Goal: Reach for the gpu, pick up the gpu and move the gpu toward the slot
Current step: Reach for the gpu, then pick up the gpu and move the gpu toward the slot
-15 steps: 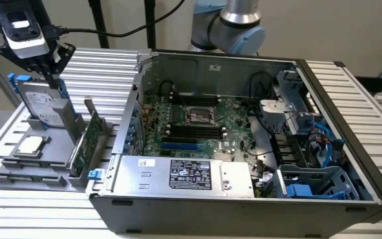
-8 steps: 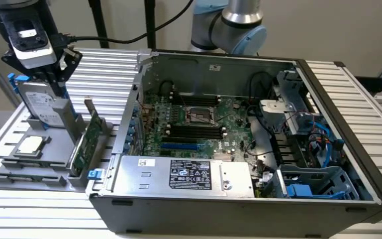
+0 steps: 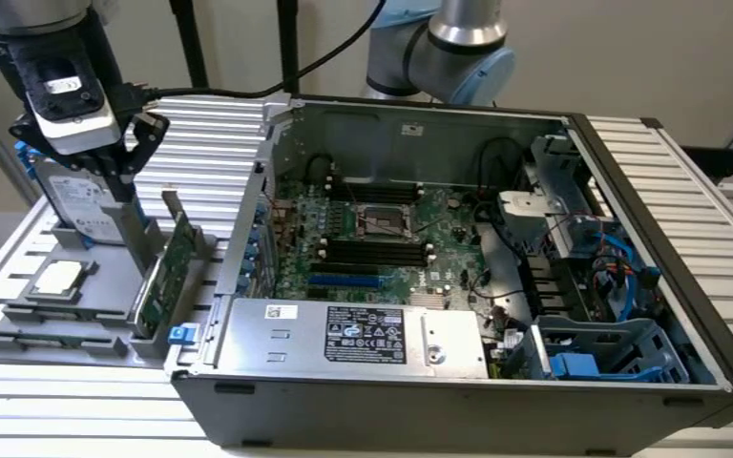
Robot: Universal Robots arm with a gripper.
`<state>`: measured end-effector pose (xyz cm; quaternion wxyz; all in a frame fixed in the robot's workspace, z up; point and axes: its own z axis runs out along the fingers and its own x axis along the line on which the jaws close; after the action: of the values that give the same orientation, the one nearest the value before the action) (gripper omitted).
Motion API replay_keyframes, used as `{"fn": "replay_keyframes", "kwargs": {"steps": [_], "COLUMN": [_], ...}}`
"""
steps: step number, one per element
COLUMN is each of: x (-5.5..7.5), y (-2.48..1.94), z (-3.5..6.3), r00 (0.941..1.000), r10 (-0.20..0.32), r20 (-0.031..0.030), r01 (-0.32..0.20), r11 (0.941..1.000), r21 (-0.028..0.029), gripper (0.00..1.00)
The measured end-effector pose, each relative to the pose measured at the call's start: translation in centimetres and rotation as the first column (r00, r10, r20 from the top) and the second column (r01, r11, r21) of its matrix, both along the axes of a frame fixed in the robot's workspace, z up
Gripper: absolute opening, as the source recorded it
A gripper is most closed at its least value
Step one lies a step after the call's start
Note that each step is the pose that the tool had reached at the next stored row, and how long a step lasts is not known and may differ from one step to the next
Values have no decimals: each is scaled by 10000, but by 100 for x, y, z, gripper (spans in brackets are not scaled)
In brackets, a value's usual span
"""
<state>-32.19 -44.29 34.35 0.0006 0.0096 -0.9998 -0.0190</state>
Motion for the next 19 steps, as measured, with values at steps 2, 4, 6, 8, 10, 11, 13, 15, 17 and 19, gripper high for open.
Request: {"fn": "replay_keyframes", "kwargs": {"steps": [2, 4, 6, 8, 10, 11, 13, 15, 17, 19], "x": [30, 51, 54, 54, 53, 53, 53, 54, 54, 54], "y": [-52, -75, -76, -76, -76, -76, -76, -76, -76, -76], "z": [-5, -7, -7, -7, -7, -7, -7, -7, -7, -7], "r00": [10000, 10000, 10000, 10000, 10000, 10000, 10000, 10000, 10000, 10000], "r10": [0, 0, -2, -3, -3, -3, -3, -3, -2, -2], "r20": [0, -2, -5, -6, -6, -6, -5, -5, -5, -6], "r01": [0, 0, 2, 3, 3, 3, 3, 3, 2, 2], "r11": [10000, 10000, 10000, 10000, 10000, 10000, 10000, 10000, 10000, 10000], "r21": [-1, -3, -3, -2, -2, -2, -2, -2, -2, -3], "gripper": [11, 11, 11, 11, 11, 11, 11, 11, 11, 12]}}
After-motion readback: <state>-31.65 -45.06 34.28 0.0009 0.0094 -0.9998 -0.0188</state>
